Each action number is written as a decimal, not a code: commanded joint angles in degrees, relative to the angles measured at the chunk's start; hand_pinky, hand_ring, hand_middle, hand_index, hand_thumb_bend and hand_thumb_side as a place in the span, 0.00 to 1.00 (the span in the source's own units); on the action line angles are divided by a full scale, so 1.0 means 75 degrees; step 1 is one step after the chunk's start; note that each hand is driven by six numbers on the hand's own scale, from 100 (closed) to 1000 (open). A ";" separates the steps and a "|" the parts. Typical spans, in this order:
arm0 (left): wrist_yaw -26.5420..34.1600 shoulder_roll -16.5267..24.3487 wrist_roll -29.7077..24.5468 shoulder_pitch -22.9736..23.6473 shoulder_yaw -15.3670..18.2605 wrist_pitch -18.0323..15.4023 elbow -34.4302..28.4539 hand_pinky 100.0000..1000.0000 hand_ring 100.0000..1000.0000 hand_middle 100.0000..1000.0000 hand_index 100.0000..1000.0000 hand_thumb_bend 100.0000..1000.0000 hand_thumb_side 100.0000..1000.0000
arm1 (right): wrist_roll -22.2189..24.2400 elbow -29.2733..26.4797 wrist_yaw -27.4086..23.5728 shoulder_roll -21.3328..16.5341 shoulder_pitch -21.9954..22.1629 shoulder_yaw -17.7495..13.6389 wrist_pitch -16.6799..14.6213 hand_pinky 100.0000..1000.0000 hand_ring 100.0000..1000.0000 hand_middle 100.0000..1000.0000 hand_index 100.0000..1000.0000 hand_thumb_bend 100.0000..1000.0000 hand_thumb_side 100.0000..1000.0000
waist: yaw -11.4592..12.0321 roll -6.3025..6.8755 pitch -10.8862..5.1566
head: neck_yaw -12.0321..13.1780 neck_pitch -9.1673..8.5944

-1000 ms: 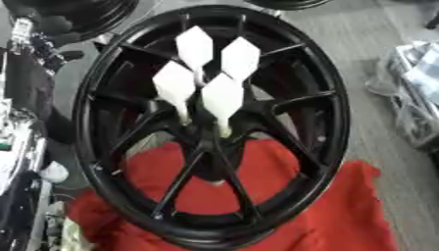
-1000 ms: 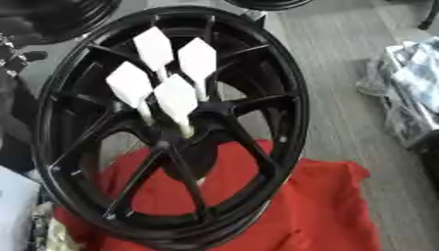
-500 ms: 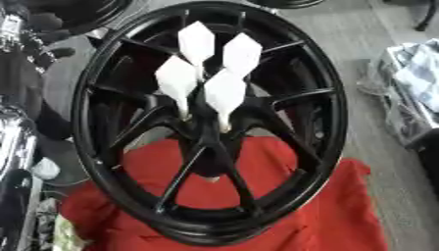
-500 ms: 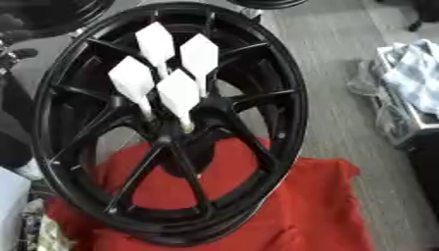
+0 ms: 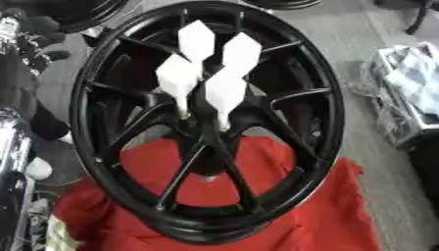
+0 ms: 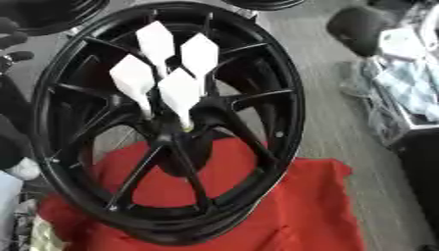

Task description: Pull the pin out of the wheel hub.

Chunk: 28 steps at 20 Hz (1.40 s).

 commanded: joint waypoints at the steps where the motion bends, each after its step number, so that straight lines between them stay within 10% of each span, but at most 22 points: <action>1: -0.0015 0.0196 -0.0035 -0.0081 -0.0012 -0.0006 -0.0070 0.66 0.72 0.66 0.67 0.00 0.77 | 0.1720 -0.0081 0.0745 -0.0125 -0.0195 0.0486 -0.1999 0.84 0.75 0.72 0.83 0.00 0.45 | 0.0008 -0.0025 -0.0204 | -0.0033 -0.0021; 28: -0.0002 0.0156 0.0096 -0.0080 0.0156 -0.0035 -0.0122 0.66 0.73 0.66 0.67 0.00 0.76 | 0.1692 -0.0081 0.1833 0.0841 -0.0264 0.0780 -0.0312 0.81 0.72 0.71 0.85 0.00 0.22 | 0.0039 0.0023 -0.0212 | 0.0045 -0.0025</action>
